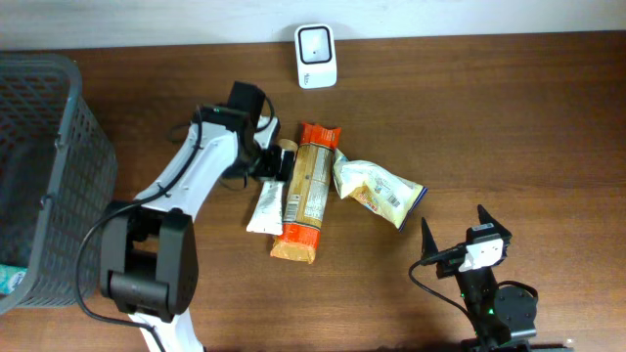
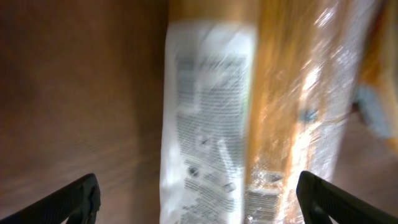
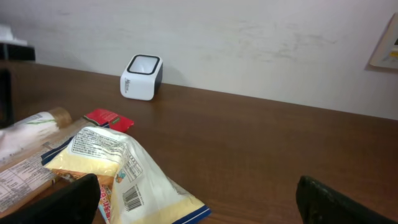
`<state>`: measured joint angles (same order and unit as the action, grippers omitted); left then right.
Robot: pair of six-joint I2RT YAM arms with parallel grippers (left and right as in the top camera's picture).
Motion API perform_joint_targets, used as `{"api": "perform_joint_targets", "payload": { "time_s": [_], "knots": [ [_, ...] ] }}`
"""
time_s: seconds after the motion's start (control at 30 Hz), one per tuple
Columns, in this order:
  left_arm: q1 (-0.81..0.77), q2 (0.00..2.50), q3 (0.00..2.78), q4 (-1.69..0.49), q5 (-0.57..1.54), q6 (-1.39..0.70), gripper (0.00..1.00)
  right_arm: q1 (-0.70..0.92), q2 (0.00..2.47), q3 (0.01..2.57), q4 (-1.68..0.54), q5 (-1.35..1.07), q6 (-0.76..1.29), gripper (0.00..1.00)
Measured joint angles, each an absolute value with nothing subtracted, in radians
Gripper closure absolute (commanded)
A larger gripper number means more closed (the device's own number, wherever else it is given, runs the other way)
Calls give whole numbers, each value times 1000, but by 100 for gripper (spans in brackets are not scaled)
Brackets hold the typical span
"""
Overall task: Scan the item barcode
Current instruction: 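Release the white tube on the table left of the pasta pack, then grasp a small green-white packet from the basket with the left gripper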
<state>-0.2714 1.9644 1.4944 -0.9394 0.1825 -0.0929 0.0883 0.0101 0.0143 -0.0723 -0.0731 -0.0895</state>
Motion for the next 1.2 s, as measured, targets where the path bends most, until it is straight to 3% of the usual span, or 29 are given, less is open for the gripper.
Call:
{"api": "perform_joint_targets", "payload": {
  "time_s": [0.2,0.33,0.47,0.67,1.03,1.13,1.17,1.2],
  "knots": [
    [-134,1936,2012,-1153,165,-91,1,88,10,14,-72,-73,-91,1],
    [94,1745,2188,-1202,72,-94,1,88,10,14,-72,-73,-90,1],
    [421,1583,2214,-1276,-44,-143,1,88,10,14,-72,-73,-90,1],
    [687,1695,1918,-1182,-65,-232,1,88,10,14,-72,-73,-90,1],
    [943,1737,1335,-779,-117,-251,1,88,10,14,-72,-73,-89,1],
    [951,1805,1317,-771,-197,-251,5,88,10,14,-72,-73,-89,1],
    [949,1825,1317,-762,-218,-251,9,88,10,14,-72,-73,-90,1],
    [949,1856,1317,-763,-240,-251,20,88,10,14,-72,-73,-89,1]
  ]
}}
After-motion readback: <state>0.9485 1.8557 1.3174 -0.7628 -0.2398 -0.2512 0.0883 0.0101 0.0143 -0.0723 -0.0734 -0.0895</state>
